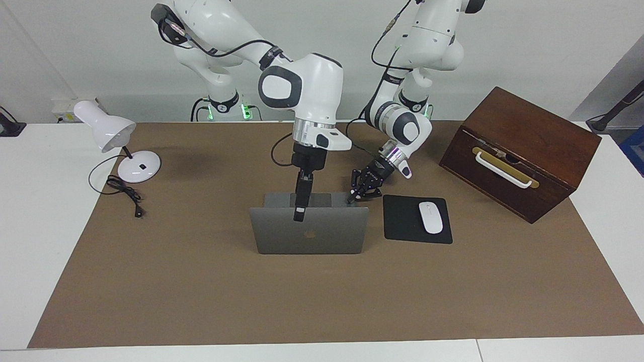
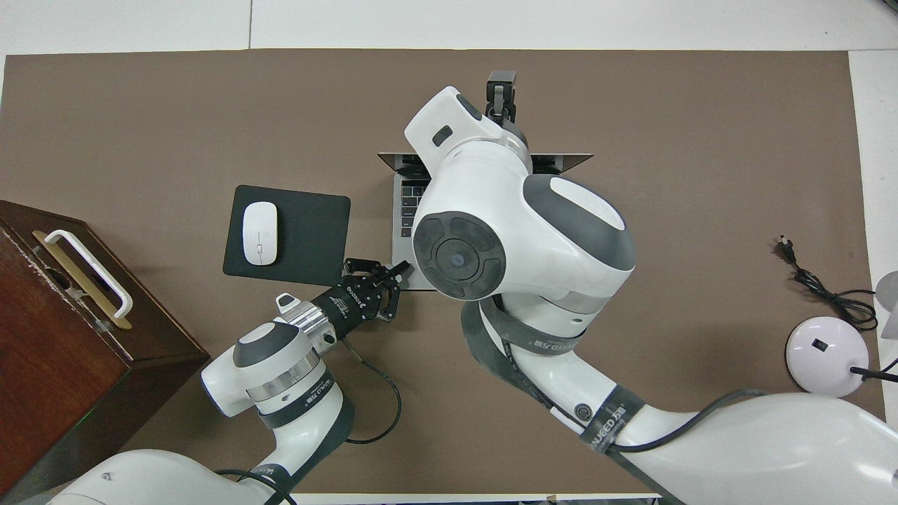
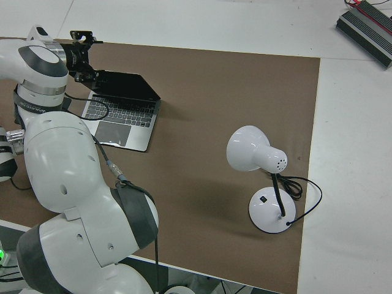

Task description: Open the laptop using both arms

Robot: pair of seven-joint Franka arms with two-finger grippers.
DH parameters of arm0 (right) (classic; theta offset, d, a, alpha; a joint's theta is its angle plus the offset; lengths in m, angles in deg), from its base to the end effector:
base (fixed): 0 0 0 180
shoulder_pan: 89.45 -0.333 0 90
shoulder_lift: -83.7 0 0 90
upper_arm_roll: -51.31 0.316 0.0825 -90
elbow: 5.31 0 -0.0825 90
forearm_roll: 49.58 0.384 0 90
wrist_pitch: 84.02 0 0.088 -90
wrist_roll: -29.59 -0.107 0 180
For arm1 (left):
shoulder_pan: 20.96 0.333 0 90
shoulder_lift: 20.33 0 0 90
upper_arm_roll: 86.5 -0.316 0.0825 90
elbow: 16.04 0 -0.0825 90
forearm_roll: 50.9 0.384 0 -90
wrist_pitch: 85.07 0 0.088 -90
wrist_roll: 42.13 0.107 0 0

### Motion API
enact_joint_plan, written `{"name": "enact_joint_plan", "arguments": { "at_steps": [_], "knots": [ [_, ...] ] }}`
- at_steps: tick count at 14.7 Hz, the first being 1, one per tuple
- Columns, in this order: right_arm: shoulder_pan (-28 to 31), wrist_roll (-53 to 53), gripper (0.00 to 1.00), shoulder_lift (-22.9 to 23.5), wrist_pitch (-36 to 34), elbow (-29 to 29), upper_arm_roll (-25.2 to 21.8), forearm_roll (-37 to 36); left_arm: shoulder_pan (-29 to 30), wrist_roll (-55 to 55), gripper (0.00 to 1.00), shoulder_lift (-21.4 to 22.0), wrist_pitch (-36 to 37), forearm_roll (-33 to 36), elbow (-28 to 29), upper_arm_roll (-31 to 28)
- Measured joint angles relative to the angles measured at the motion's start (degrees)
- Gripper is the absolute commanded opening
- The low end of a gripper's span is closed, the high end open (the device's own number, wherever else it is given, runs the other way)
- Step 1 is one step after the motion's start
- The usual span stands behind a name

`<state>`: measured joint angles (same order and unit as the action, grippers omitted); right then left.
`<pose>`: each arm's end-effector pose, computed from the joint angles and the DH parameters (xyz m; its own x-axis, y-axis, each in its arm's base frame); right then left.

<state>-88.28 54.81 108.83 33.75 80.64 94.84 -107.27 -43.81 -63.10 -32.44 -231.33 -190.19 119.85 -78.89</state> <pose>0.5948 0.3608 0.5057 0.1531 0.9770 -0.1485 0.7831 -0.0283 0.6212 0.4216 -0.2395 0.2210 -0.2569 0.3942 -0.8824 0.8269 0.5622 0.0103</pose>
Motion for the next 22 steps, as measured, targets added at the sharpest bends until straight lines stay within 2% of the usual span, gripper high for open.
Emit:
{"name": "enact_joint_plan", "arguments": {
  "at_steps": [3,5,12,14,16,19,22],
  "knots": [
    [0.8,0.0,0.89,-2.27,-4.51,-0.4,3.14,2.9,-0.04,0.51,0.0,0.02,-1.82,0.0,-0.72,0.06],
    [1.94,0.0,0.89,-3.98,-5.68,-1.04,4.56,6.21,-0.07,0.83,0.0,0.23,-6.68,0.0,-2.45,0.05],
    [5.14,0.02,0.9,-10.91,-12.13,-4.57,4.88,20.36,-0.17,1.65,0.0,5.77,-18.26,0.87,-5.9,0.4],
    [6.1,0.02,0.9,-12.54,-14.32,-6.18,4.82,24.82,-0.17,1.79,0.0,7.76,-24.88,3.17,-7.77,1.37],
    [8.31,0.02,0.9,-14.21,-15.51,-7.02,4.68,29.54,-0.18,1.79,0.0,9.33,-28.23,5.01,-9.11,2.07],
    [11.18,0.02,0.9,-15.92,-17.78,-8.45,3.88,34.51,1.22,1.75,0.0,10.61,-28.96,9.84,-10.99,1.58],
    [11.38,0.02,0.9,-17.46,-19.01,-10.05,0.9,39.18,5.25,1.79,0.0,10.69,-28.64,16.19,-13.43,1.46]
  ]
}}
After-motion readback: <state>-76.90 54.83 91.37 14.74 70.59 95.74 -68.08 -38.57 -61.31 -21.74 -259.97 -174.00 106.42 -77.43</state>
